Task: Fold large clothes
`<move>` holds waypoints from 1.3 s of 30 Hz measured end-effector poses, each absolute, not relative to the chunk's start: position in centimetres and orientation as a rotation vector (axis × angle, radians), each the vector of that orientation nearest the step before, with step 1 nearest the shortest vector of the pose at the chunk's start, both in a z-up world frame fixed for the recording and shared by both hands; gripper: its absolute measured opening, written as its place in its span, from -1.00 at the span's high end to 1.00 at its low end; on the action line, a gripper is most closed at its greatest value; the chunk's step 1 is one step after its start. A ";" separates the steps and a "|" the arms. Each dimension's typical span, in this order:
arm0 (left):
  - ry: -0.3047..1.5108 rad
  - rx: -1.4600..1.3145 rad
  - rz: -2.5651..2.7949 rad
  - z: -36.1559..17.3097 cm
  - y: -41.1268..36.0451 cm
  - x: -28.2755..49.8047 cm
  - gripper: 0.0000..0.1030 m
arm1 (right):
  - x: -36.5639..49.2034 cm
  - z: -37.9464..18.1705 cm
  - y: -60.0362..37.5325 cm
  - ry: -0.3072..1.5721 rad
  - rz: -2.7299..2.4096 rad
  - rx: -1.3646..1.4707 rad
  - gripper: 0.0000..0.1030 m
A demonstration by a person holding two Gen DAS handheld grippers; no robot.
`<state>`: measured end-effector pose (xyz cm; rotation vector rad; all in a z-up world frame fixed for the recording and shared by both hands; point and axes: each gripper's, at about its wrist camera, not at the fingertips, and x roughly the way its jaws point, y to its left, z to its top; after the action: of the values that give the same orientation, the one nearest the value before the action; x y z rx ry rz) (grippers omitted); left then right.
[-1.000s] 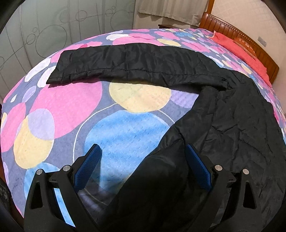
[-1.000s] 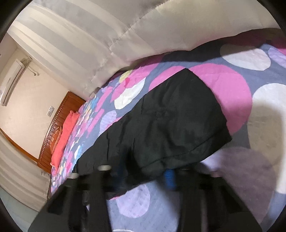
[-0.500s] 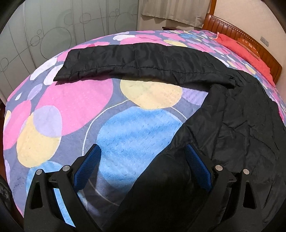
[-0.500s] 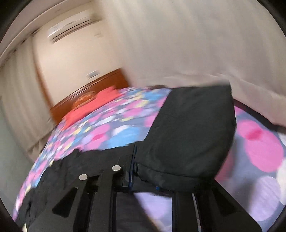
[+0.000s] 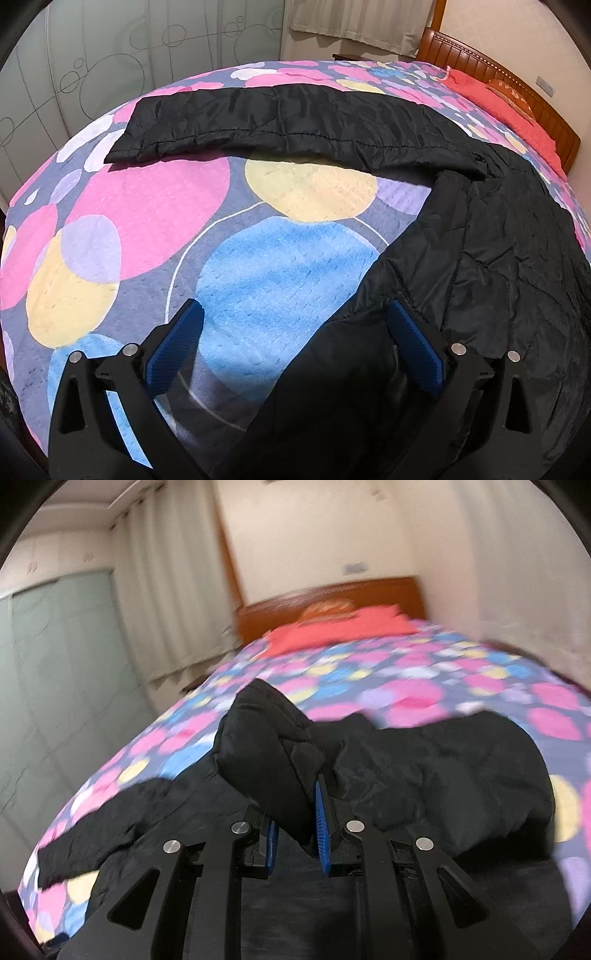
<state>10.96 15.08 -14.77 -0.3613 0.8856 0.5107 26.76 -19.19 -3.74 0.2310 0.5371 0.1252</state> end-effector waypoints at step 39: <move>0.902 -0.323 0.526 -15.3 14.7 11.5 -0.96 | 27.7 -9.4 -31.4 0.746 -0.361 0.098 -0.09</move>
<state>11.52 14.75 -15.26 -0.3230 0.9017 0.5262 27.70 -31.41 -9.42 0.0975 0.7461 -0.3605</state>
